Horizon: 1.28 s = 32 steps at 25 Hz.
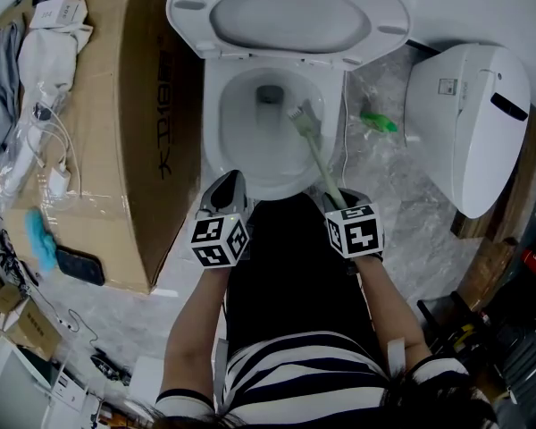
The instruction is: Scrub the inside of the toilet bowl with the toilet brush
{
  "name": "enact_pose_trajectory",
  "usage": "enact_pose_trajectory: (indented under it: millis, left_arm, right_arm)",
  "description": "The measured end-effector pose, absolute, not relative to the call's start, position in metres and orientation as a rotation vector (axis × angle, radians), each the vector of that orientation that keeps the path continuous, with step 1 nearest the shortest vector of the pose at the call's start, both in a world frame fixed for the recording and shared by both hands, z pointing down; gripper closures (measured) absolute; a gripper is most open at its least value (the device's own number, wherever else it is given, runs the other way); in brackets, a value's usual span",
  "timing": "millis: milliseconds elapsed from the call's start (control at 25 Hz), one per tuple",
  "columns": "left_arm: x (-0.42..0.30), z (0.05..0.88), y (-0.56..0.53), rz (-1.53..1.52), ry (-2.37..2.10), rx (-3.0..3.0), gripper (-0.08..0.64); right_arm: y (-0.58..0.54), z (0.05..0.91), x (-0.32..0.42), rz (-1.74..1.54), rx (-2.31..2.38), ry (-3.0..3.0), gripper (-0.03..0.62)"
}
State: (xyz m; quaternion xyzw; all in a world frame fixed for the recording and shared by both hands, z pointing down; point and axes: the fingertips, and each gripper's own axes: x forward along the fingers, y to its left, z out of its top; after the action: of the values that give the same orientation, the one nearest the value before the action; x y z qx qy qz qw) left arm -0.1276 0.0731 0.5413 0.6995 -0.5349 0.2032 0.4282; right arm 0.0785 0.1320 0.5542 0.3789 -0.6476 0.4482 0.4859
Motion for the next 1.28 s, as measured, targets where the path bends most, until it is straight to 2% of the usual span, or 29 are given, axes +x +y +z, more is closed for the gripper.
enact_pose_trajectory:
  millis: [680, 1280]
  left_arm:
    - [-0.138, 0.547, 0.096, 0.492, -1.375, 1.677, 0.560]
    - [-0.157, 0.548, 0.111, 0.488, -1.427, 1.631, 0.560]
  right_arm:
    - [0.190, 0.556, 0.067, 1.308, 0.666, -1.527, 0.511]
    - [0.218, 0.541, 0.007, 1.471, 0.409, -1.623, 0.534]
